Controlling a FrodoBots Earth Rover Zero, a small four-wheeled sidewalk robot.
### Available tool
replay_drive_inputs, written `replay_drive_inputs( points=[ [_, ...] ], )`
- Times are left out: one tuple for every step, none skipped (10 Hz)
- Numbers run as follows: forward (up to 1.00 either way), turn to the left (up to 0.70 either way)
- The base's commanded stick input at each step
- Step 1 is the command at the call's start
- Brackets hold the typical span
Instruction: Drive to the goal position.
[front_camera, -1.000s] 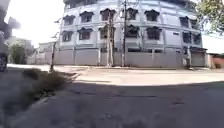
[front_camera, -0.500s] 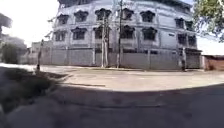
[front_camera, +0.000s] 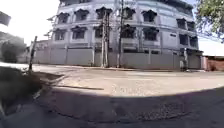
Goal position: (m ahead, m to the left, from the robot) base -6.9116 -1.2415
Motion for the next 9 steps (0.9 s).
replay_drive_inputs(
  points=[
    [0.0,0.0],
    [0.0,0.0],
    [0.0,0.0],
    [0.0,0.0],
    [0.0,0.0],
    [0.0,-0.17],
    [0.0,-0.37],
    [0.0,-0.57],
    [0.0,-0.77]
  ],
)
